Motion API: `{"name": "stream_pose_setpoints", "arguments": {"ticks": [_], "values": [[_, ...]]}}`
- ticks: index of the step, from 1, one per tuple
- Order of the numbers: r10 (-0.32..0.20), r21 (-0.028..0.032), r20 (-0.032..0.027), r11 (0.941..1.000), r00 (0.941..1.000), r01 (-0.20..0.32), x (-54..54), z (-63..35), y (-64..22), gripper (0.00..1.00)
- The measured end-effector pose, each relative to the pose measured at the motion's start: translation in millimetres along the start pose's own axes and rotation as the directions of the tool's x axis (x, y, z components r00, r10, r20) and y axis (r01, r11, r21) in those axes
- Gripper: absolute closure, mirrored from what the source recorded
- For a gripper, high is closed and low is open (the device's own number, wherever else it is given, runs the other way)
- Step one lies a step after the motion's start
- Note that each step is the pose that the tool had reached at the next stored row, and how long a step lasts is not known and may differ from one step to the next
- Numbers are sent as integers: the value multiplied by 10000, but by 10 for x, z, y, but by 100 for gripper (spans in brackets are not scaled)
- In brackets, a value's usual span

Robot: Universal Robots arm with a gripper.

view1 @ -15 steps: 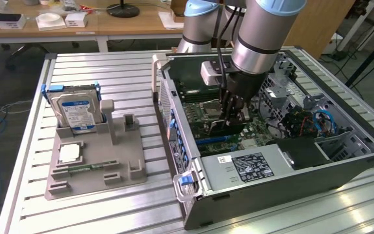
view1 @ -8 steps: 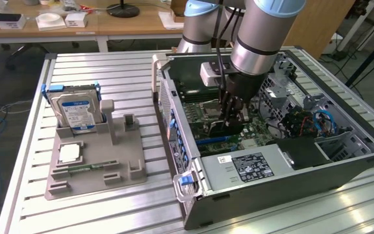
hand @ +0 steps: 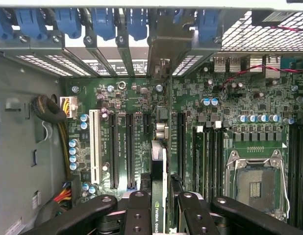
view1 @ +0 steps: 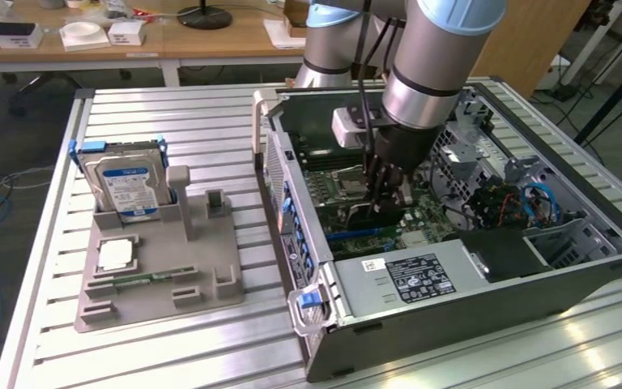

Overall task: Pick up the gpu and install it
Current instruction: 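Insert the gpu into the slot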

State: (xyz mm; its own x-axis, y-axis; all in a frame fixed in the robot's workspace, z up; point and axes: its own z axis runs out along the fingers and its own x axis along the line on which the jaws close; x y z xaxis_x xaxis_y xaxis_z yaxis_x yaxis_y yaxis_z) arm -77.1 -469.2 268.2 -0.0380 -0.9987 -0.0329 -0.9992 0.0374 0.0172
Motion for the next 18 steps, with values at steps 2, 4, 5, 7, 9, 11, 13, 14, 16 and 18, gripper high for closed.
{"name": "stream_pose_setpoints", "arguments": {"ticks": [2,4,5,7,9,11,13,14,16,18], "values": [[0,0,0,10000,10000,0,1,18,0,74],[0,-1,-2,10000,10000,0,1,25,0,74],[0,-1,-2,10000,10000,0,1,25,0,74],[0,2,2,10000,10000,0,0,28,1,74],[0,2,2,10000,10000,0,0,28,1,74],[0,2,2,10000,10000,0,-1,28,1,74],[-2,2,1,10000,10000,2,-1,28,1,74],[-3,2,1,10000,10000,3,-1,28,1,74],[-9,3,3,10000,10000,9,-4,29,0,74],[-27,2,2,10000,10000,27,-15,29,2,74]]}}
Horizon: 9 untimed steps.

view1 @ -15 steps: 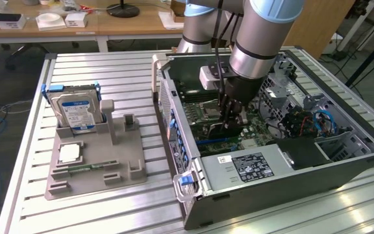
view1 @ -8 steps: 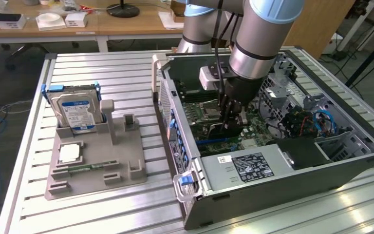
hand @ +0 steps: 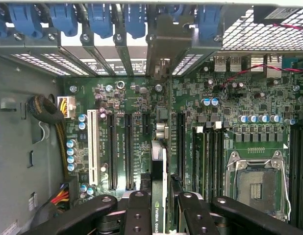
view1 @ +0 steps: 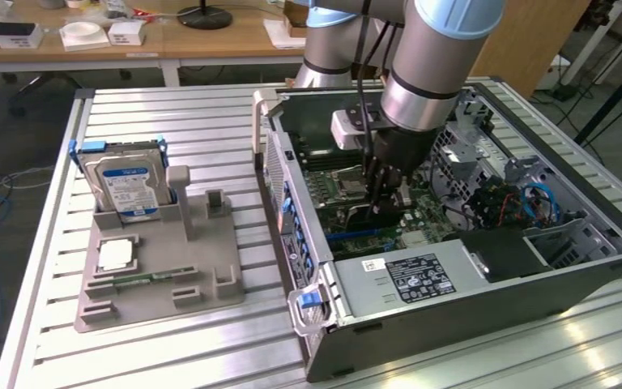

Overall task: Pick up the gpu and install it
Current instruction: 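Insert the gpu into the slot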

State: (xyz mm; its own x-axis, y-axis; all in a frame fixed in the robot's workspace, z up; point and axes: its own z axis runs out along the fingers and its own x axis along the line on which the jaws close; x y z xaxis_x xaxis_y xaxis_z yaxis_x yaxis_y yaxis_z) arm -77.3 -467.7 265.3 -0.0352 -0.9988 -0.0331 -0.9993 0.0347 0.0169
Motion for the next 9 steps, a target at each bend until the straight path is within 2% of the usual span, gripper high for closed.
{"name": "stream_pose_setpoints", "arguments": {"ticks": [9], "values": [[-19,-1,-1,10000,10000,19,-20,15,0,74]]}}
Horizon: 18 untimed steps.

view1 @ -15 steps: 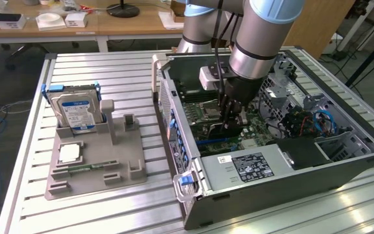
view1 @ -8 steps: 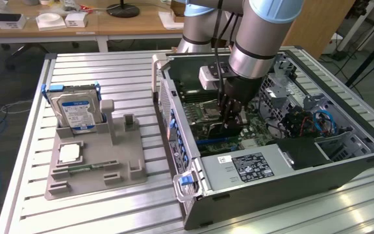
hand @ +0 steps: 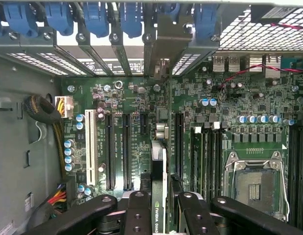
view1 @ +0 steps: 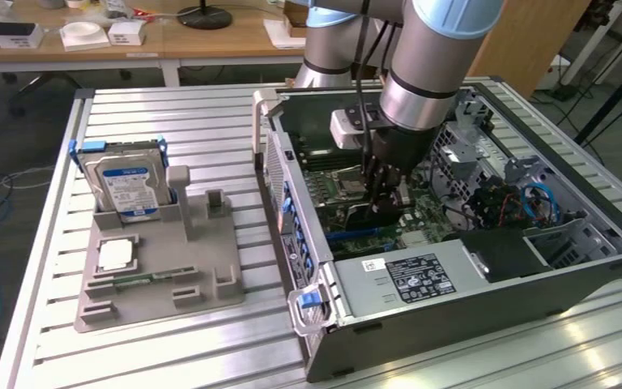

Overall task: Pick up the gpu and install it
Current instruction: 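Insert the gpu into the slot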

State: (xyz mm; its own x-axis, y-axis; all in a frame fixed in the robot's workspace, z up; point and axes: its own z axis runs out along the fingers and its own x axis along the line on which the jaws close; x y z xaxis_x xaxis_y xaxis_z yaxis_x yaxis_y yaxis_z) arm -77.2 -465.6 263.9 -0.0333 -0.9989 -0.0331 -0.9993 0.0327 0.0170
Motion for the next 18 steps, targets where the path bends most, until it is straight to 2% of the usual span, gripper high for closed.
{"name": "stream_pose_setpoints", "arguments": {"ticks": [18], "values": [[0,-1,-2,10000,10000,0,-5,46,1,74]]}}
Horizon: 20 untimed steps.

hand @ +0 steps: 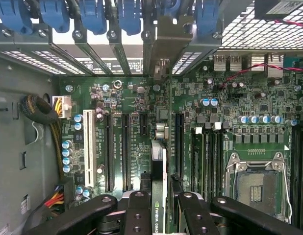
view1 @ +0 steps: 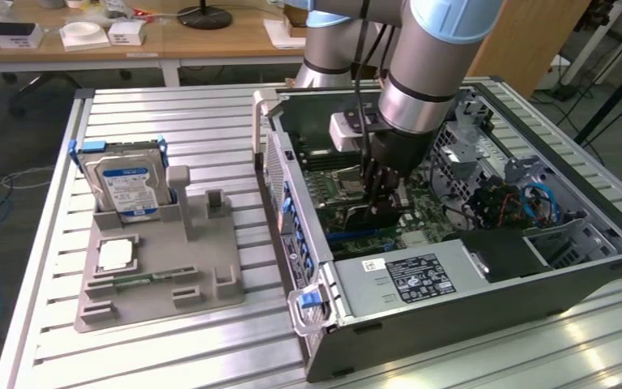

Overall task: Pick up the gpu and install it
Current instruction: 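Insert the gpu into the slot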

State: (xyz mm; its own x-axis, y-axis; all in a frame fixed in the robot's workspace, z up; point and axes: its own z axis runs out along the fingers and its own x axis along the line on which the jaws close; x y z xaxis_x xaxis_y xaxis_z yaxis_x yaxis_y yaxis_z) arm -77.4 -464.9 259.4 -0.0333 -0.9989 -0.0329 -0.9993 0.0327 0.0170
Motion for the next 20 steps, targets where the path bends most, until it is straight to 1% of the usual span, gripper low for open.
{"name": "stream_pose_setpoints", "arguments": {"ticks": [5,16,20], "values": [[1,0,1,10000,10000,-1,1,27,5,74],[0,1,0,10000,10000,0,-38,30,6,74],[-1,0,1,10000,10000,1,-37,30,6,74]]}}
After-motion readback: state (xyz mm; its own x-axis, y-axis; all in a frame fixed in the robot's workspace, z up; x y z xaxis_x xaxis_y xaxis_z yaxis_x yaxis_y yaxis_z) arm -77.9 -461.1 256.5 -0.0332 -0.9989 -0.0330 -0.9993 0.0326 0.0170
